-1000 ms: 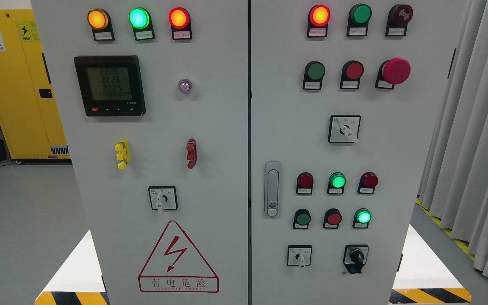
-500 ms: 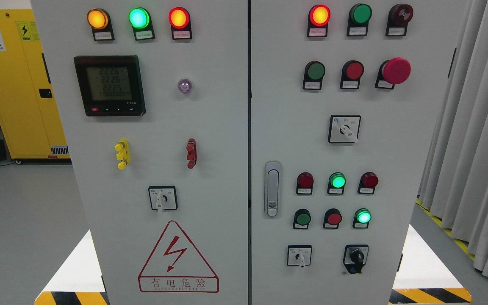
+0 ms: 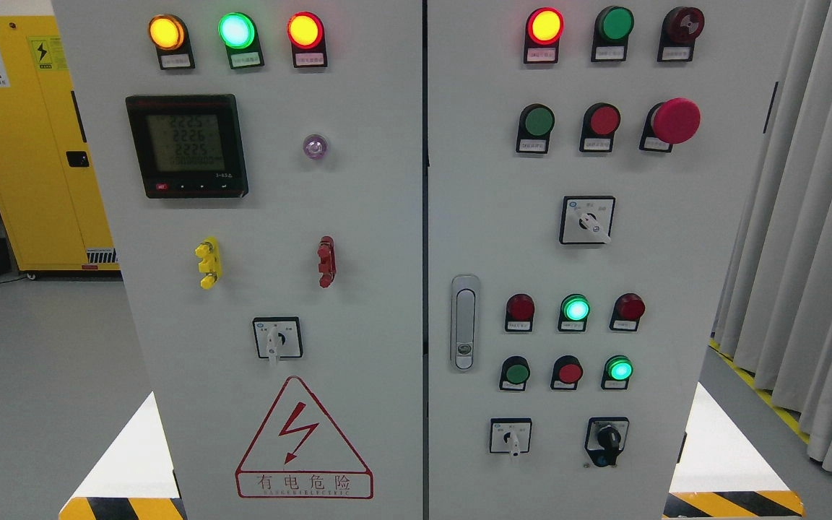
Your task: Turn on light switch 1
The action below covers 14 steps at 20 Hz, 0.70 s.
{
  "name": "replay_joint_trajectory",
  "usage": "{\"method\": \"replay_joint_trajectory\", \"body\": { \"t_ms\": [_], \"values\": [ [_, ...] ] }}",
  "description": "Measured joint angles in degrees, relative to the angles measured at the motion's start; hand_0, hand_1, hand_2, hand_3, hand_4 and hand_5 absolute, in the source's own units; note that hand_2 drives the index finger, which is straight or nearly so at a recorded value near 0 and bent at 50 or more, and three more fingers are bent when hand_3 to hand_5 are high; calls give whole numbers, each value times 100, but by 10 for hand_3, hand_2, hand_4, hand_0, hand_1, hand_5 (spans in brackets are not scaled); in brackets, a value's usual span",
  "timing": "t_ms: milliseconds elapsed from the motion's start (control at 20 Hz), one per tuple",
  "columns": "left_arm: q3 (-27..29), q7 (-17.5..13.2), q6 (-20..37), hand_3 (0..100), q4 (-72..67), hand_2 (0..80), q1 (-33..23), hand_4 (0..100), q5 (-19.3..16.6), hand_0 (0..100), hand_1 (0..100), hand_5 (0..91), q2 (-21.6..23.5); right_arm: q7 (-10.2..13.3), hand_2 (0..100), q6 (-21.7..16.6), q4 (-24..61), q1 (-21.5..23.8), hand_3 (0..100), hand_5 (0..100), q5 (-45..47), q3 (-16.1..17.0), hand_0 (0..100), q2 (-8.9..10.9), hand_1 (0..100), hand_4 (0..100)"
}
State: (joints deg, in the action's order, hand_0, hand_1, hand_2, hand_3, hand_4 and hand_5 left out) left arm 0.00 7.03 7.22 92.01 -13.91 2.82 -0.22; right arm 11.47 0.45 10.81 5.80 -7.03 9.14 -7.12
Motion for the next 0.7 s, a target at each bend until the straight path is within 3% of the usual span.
{"method": "replay_joint_trajectory", "body": {
  "t_ms": [350, 700],
  "values": [
    [1, 8, -773, 865, 887, 567, 483, 846, -12, 104, 650, 821, 3, 0, 40, 0, 0, 0, 0, 0, 0, 0, 0, 0, 500, 0],
    [0, 14, -1482, 866, 1424, 579, 1078, 854, -264, 185, 673, 837, -127, 0, 40, 0, 0, 0, 0, 0, 0, 0, 0, 0, 500, 0]
  ]
}}
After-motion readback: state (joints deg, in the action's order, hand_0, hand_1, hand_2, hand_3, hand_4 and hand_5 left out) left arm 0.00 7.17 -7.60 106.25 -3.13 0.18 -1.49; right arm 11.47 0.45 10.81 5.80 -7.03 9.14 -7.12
